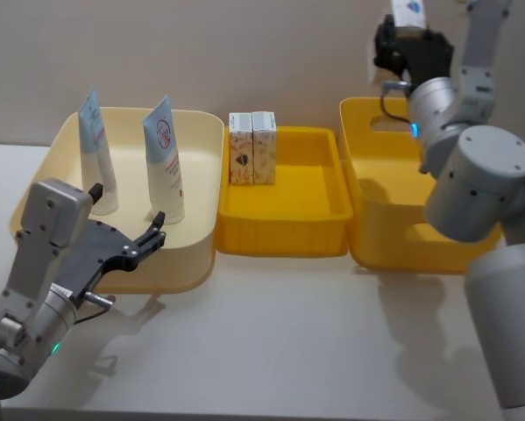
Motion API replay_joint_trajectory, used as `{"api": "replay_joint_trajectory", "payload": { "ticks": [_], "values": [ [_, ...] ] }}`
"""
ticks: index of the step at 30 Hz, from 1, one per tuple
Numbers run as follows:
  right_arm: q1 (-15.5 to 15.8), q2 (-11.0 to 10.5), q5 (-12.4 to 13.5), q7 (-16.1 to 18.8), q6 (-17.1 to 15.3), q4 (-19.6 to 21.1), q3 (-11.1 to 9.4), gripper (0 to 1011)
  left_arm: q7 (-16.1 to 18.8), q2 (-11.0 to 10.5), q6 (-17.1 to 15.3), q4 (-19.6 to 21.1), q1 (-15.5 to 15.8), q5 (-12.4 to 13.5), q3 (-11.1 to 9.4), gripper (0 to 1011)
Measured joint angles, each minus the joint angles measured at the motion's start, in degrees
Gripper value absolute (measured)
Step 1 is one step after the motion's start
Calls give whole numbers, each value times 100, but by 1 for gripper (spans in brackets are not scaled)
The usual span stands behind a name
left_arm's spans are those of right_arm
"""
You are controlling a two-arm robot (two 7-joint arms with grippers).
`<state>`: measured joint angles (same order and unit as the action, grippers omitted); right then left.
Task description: Bimanual collaborative sorting of washing and personal care products
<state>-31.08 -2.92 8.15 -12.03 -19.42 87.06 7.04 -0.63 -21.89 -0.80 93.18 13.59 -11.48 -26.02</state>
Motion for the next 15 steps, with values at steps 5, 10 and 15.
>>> {"api": "replay_joint_trajectory", "payload": {
  "ticks": [5,10,15],
  "values": [
    [53,-71,-93,-137,-88,50,-138,440,0,0,0,0,0,0,0,1000],
    [117,-152,-162,-246,-263,86,-286,440,0,0,0,0,0,0,0,1000],
    [190,-229,-224,-340,-442,104,-431,440,0,0,0,0,0,0,0,1000]
  ]
}}
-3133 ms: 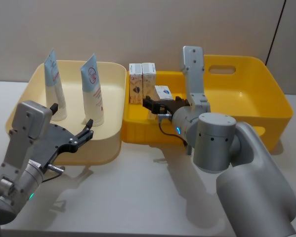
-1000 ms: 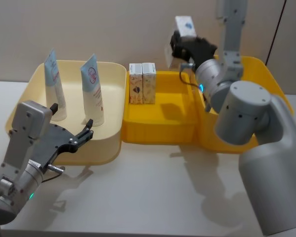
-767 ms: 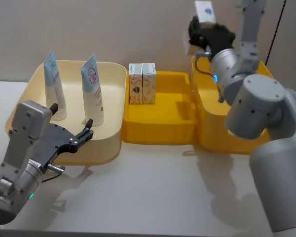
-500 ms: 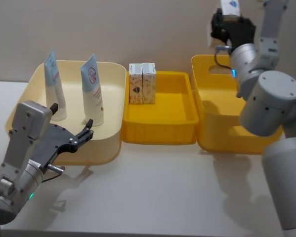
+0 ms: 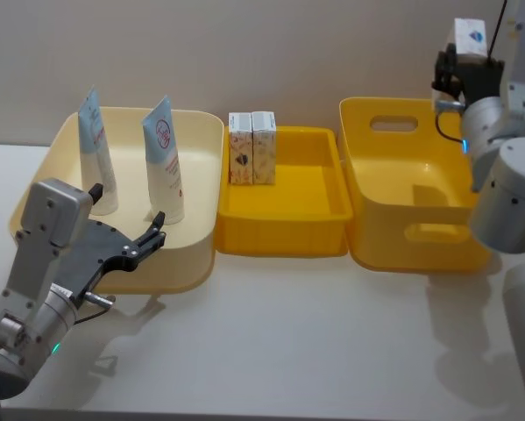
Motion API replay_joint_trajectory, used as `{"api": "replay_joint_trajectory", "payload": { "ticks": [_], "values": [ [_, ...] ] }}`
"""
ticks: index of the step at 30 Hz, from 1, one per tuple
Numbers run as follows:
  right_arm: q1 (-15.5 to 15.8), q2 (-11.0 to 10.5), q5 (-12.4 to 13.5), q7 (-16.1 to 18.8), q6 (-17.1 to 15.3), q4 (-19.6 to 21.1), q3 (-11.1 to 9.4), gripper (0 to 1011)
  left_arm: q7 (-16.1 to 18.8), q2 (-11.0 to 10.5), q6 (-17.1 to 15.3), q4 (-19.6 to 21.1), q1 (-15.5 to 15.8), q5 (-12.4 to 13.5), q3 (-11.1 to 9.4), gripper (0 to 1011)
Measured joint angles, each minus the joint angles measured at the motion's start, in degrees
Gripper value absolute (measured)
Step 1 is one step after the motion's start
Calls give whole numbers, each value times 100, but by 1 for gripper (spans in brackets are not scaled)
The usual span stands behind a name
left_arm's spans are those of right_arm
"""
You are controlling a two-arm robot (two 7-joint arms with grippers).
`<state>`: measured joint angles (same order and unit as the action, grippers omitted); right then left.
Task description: Bimanual collaborative sorting of washing and personal care products
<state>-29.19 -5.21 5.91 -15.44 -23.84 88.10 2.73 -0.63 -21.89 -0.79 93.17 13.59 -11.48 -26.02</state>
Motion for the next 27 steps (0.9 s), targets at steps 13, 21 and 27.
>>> {"api": "replay_joint_trajectory", "payload": {
  "ticks": [13,21,27],
  "values": [
    [85,-80,-74,-93,-175,23,-157,440,0,0,0,1,0,0,0,1000],
    [95,-76,-68,94,-209,36,-76,440,0,0,0,0,0,0,0,1000],
    [91,-58,-37,294,-377,46,48,440,0,0,0,0,0,0,0,1000]
  ]
}}
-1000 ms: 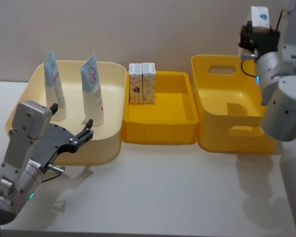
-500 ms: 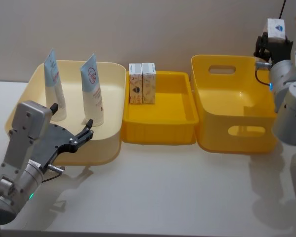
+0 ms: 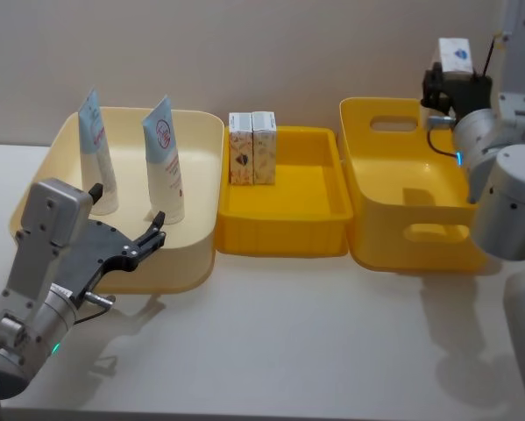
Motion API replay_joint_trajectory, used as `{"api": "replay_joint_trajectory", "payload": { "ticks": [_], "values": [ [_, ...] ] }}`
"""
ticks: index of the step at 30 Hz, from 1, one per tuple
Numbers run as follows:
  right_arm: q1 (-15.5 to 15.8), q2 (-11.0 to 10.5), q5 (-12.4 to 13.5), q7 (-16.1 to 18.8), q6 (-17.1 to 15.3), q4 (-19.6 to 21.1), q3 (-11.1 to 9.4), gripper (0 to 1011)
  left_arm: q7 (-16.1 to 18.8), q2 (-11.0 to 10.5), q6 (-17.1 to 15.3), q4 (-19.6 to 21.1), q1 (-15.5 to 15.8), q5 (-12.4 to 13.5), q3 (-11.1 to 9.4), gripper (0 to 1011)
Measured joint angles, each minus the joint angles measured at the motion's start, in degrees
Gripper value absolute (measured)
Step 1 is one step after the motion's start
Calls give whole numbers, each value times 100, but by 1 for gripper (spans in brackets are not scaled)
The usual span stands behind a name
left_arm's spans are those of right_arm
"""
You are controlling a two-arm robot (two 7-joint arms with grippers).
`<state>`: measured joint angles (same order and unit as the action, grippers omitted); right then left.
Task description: Bimanual collaborative sorting of washing and personal care products
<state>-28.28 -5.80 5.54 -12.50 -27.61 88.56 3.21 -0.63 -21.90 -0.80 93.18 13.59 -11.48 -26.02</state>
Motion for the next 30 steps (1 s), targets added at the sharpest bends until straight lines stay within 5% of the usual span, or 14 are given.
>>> {"api": "replay_joint_trajectory", "payload": {
  "ticks": [5,22,30],
  "values": [
    [-6,17,17,99,-90,0,65,459,0,0,0,0,0,0,0,1000],
    [-17,47,42,272,-247,-11,175,978,0,1,0,0,0,0,0,1000],
    [-20,51,48,299,-271,-12,190,1001,-8,7,-13,0,18,-1,10,1000]
  ]
}}
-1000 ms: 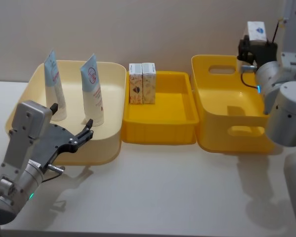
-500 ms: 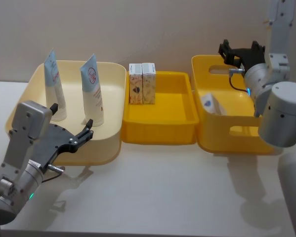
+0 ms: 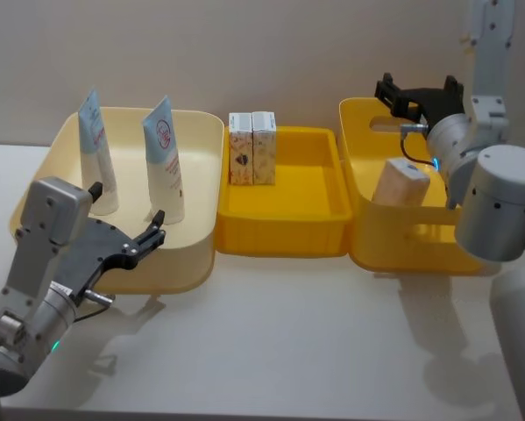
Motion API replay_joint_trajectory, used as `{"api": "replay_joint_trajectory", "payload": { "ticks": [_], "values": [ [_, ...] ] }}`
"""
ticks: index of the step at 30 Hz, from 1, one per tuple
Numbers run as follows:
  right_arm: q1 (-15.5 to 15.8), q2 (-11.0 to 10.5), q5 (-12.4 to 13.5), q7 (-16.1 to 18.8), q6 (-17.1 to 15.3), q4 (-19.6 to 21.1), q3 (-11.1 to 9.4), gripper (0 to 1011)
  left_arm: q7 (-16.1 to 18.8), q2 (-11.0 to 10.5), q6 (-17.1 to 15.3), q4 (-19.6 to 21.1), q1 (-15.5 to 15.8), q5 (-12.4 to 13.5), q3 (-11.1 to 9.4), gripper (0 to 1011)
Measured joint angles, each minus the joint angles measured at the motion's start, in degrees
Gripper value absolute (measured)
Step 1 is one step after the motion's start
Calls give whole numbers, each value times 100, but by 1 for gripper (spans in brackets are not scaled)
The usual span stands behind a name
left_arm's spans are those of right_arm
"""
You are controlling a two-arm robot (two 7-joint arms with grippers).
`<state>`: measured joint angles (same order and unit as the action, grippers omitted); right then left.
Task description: Bimanual collaborative sorting of washing and personal care products
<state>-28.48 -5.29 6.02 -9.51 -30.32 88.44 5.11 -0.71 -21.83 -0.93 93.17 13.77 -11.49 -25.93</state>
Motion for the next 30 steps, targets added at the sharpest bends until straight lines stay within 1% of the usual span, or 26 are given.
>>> {"api": "replay_joint_trajectory", "payload": {
  "ticks": [5,11,15,16,20,22,25,28,29,30],
  "values": [
    [0,3,3,10,-8,0,7,1001,-59,26,-113,-13,120,-36,34,1000],
    [0,6,4,16,-15,0,11,1001,-211,139,-356,-133,425,-156,71,1000],
    [0,6,4,18,-17,0,13,1001,-351,240,-503,-310,647,-263,89,1000],
    [0,6,4,18,-18,0,14,1001,-415,288,-557,-407,747,-310,95,1000],
    [0,6,4,20,-20,0,16,1001,-541,377,-633,-586,920,-403,104,1000],
    [0,5,4,21,-22,0,17,1001,-677,472,-680,-802,1102,-478,109,1000],
    [0,5,5,23,-23,0,18,1001,-769,532,-707,-954,1218,-528,111,1000],
    [0,6,4,25,-23,0,19,1001,-891,630,-733,-1207,1406,-587,114,1000],
    [1,6,4,25,-24,0,18,1001,-891,630,-733,-1207,1406,-587,114,1000],
    [0,5,3,25,-23,0,19,1001,-941,669,-740,-1317,1482,-607,115,1000]
  ]
}}
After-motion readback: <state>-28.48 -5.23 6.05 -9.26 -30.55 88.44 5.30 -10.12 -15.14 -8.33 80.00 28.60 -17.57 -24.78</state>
